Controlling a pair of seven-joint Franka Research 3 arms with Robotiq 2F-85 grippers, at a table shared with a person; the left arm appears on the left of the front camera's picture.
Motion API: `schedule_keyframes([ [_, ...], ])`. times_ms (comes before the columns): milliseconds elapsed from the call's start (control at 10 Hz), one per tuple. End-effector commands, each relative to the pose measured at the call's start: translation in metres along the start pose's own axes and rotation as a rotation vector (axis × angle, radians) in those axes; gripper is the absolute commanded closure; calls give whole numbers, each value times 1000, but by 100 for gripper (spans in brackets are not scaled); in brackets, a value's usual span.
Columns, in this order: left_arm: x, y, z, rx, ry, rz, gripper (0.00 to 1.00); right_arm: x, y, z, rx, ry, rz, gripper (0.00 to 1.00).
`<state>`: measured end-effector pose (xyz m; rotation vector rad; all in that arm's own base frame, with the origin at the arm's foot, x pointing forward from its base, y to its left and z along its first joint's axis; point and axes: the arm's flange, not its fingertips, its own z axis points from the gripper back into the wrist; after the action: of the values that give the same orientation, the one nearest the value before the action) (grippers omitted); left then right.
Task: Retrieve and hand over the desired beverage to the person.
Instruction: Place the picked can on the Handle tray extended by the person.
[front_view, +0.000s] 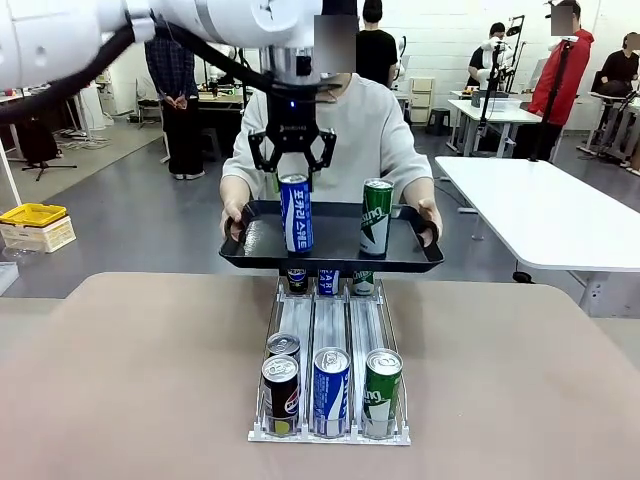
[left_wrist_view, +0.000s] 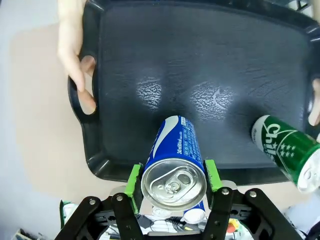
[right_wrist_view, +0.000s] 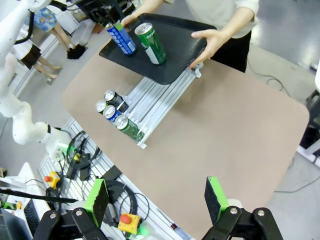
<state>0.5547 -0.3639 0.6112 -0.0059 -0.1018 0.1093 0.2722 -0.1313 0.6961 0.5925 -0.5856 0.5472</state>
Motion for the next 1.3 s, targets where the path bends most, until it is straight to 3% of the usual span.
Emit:
schedule_keyframes([
  [0, 14, -6, 11, 7, 46, -20, 41, 1, 0, -1, 27, -16, 15, 0],
  [200, 13, -9, 10, 16, 41, -31, 41, 1, 0, -1, 27, -16, 15, 0],
  [300, 13, -8, 9, 9, 48, -35, 0, 1, 0, -1, 27, -16, 15, 0],
  [900, 12, -8, 10, 4, 60, -43, 0, 1, 0, -1, 27, -16, 15, 0],
  [1000, 3, -7, 16, 21, 75, -50, 0, 1, 0, -1, 27, -16, 15, 0],
  [1200, -58, 17, 58, -13, 59, -188, 0, 1, 0, -1, 27, -16, 15, 0],
])
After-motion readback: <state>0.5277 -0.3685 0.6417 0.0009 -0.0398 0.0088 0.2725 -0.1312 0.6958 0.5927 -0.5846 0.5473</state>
